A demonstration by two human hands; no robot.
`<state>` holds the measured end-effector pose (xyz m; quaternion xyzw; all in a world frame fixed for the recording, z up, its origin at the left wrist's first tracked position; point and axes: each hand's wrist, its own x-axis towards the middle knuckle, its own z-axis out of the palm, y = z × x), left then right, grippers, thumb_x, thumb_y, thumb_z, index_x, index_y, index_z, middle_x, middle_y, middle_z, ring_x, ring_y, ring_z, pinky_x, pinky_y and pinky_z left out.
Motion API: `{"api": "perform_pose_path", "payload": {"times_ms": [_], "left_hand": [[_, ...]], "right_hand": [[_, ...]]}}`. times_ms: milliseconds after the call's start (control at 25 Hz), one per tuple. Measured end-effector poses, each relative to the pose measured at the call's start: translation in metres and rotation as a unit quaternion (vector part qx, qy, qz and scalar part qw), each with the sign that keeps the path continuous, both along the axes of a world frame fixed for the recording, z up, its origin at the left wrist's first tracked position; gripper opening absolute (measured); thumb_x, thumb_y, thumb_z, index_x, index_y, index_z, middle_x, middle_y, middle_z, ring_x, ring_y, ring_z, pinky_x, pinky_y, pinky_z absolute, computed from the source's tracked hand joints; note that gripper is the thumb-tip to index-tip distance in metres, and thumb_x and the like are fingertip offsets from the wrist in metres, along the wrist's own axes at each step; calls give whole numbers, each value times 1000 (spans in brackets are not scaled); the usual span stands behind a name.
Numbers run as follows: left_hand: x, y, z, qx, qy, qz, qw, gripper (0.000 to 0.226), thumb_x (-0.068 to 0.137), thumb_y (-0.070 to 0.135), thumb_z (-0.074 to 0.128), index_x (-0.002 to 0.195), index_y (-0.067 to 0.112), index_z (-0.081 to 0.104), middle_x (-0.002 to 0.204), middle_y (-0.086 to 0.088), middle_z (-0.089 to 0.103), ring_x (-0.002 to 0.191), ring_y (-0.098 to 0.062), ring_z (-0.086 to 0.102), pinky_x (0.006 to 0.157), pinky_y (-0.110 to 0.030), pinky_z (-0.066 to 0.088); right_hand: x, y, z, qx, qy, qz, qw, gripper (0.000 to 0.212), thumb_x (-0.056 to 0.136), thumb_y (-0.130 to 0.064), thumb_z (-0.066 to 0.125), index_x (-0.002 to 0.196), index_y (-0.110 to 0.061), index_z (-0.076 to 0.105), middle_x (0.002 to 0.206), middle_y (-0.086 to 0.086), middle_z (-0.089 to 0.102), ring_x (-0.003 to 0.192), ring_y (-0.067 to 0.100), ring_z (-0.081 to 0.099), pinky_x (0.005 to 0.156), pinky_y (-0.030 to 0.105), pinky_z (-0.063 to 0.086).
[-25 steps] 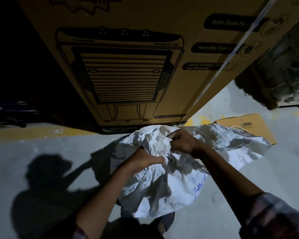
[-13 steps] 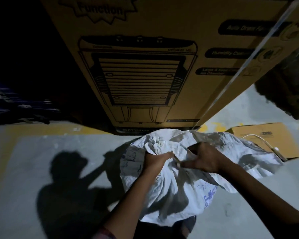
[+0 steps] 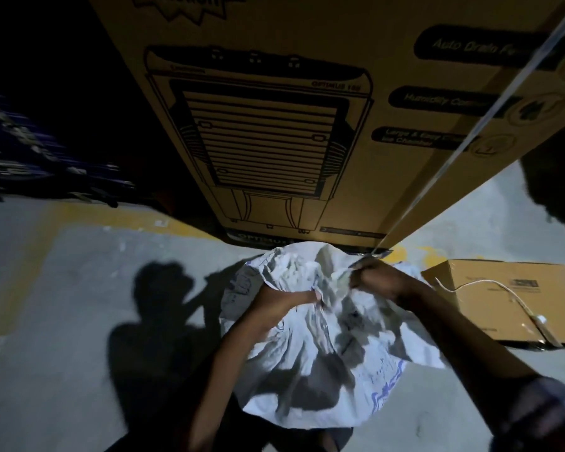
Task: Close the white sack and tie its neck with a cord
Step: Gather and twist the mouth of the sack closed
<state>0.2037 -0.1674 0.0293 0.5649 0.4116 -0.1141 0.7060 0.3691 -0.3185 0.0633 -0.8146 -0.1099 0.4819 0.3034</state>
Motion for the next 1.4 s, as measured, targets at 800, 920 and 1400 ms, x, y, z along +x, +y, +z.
{"api": "perform_pose_path", "payload": {"times_ms": [800, 920, 1400], "left_hand": [[36, -37, 2, 81, 32, 147, 985, 52, 68, 9, 90, 99, 34, 57, 91, 19, 63, 103, -4, 66, 81, -17, 46], [40, -39, -1, 67, 28, 140, 987, 54, 72, 7, 88, 103, 30, 51, 94, 14, 58, 102, -7, 60, 84, -21, 45], [29, -32, -15, 51, 43, 148, 987, 74, 60, 29, 96, 125, 17, 64, 122, 6, 69, 109, -15, 65, 95, -29, 49]], "right_hand": [[-38, -29, 12, -6, -302, 204, 931, 59, 74, -86, 54, 81, -28, 62, 71, -7, 68, 64, 7, 64, 60, 30, 52], [-65, -38, 0, -68, -347, 273, 895, 93, 63, -89, 61, 129, -24, 54, 116, -2, 67, 102, 22, 69, 81, 33, 57], [24, -67, 3, 42, -284, 20, 958, 10, 86, -7, 71, 82, -3, 79, 60, 19, 70, 47, 23, 61, 45, 22, 41]]}}
